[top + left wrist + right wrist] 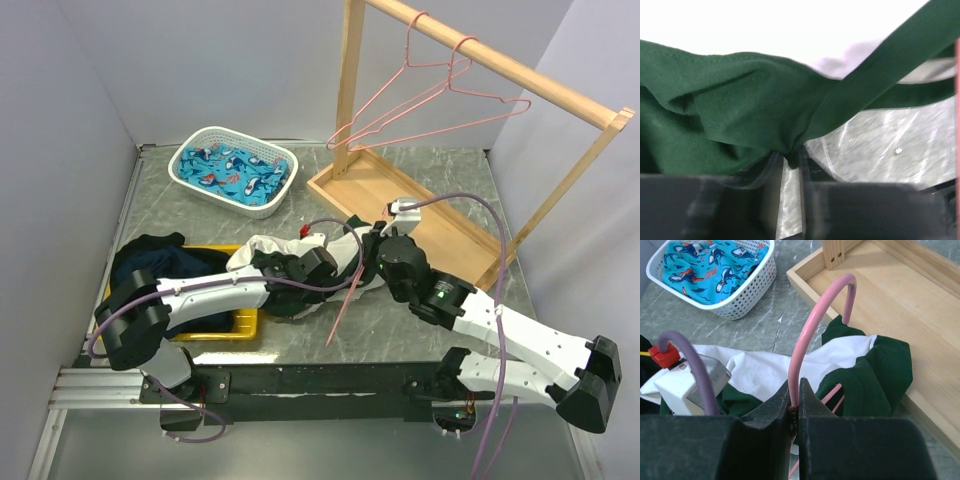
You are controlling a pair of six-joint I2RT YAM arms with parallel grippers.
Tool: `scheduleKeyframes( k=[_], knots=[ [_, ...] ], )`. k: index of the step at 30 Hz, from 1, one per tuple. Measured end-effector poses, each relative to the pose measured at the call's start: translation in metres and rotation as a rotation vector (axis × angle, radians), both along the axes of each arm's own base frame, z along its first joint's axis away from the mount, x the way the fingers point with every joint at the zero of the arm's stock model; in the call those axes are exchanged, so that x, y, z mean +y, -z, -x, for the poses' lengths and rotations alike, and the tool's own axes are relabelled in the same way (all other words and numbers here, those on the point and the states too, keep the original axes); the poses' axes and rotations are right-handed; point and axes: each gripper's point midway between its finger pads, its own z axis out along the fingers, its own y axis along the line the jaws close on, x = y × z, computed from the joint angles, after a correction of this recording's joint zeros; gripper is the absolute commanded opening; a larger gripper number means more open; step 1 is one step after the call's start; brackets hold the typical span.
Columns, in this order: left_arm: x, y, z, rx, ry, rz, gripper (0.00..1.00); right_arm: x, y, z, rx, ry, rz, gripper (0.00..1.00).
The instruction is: Place the t-shirt on the hanger
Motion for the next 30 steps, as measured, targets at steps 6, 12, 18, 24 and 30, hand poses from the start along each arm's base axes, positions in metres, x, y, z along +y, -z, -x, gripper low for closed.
scheduleKeyframes(
  k=[6,12,18,24,30],
  knots=[
    [-0.001,-0.024,-0.010,-0.040,-0.019,0.071,0.01,0.006,-0.016,-0.002,-0.003,0.045,-0.019,0.00],
    [0.019,-0.088,-0.006,-0.101,-0.021,0.276,0.01,0.004,-0.050,-0.006,-0.045,0.134,-0.077,0.00],
    [0.039,-0.136,0.003,-0.145,-0.007,0.433,0.01,0.007,-0.071,-0.018,-0.065,0.251,-0.072,0.00],
    [0.055,-0.158,0.020,-0.145,0.018,0.500,0.01,0.002,-0.087,-0.032,-0.076,0.426,-0.014,0.00],
    [0.075,-0.167,0.032,-0.143,0.012,0.516,0.01,0.002,-0.091,-0.042,-0.097,0.545,0.029,0.00]
  ],
)
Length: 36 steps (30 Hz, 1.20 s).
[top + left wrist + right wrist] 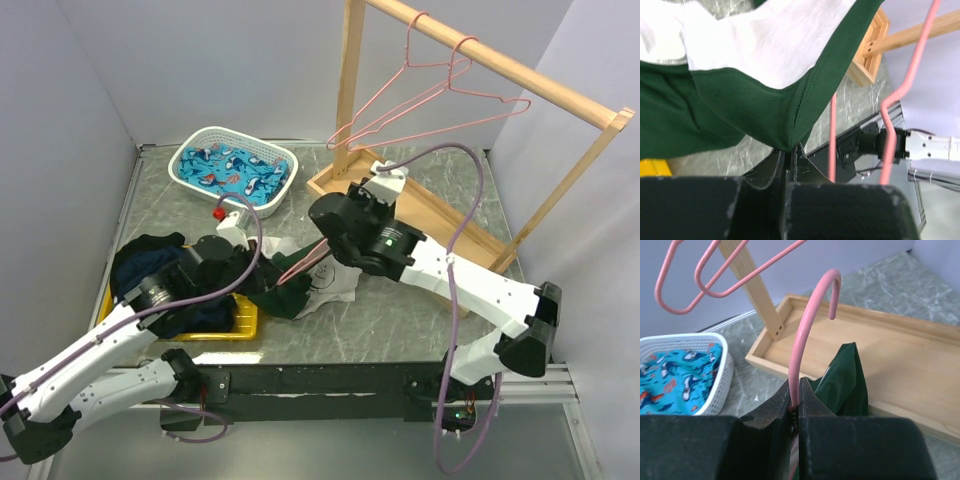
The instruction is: Place the t-shirt on the hanger
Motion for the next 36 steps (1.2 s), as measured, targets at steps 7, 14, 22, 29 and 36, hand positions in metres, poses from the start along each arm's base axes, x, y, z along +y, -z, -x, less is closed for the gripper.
scheduleKeyframes(
  k=[7,14,22,29,36],
  knots=[
    [0.014,0.000,0.017,0.036,0.004,-0.001,0.01,0.003,0.005,-0.007,0.002,0.081,0.027,0.00],
    [0.030,-0.017,0.032,0.040,-0.003,0.026,0.01,0.006,0.007,-0.011,0.005,0.144,0.024,0.00],
    [0.040,-0.034,0.045,0.041,-0.008,0.074,0.01,0.012,0.017,-0.015,0.002,0.176,0.008,0.00],
    [0.026,-0.075,0.053,0.039,0.065,0.165,0.01,0.010,0.009,-0.014,-0.013,0.182,-0.003,0.00],
    [-0.009,-0.104,0.052,0.071,0.168,0.276,0.01,0.010,-0.004,-0.014,-0.042,0.183,0.000,0.00]
  ],
)
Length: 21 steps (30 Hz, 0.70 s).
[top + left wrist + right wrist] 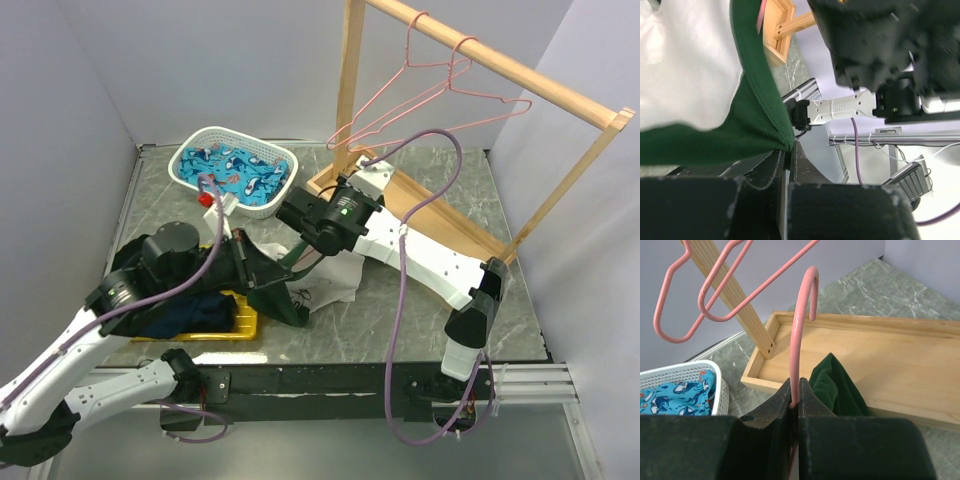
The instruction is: Place the t-shirt on the hanger
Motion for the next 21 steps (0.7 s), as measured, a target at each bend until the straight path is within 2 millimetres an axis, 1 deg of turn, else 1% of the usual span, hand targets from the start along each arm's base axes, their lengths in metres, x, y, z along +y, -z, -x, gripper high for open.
scheduleKeyframes(
  k=[5,10,16,19,21],
  knots=[
    [-0.015,0.007,-0.012,0.039,-0.002,-0.010,0.01,0.003,-0.006,0.002,0.003,-0.012,0.020,0.00],
    [-0.025,0.017,-0.026,0.056,-0.029,-0.034,0.01,0.010,-0.014,0.008,0.003,-0.041,0.023,0.00],
    [-0.026,0.032,-0.050,0.072,-0.119,-0.081,0.01,0.017,-0.013,0.015,0.031,-0.077,0.043,0.00],
    [-0.023,0.031,-0.068,0.069,-0.174,-0.073,0.01,0.016,-0.015,0.022,0.056,-0.106,0.057,0.00],
    [-0.021,0.031,-0.079,0.065,-0.205,-0.069,0.01,0.013,-0.021,0.029,0.070,-0.135,0.066,0.00]
  ],
)
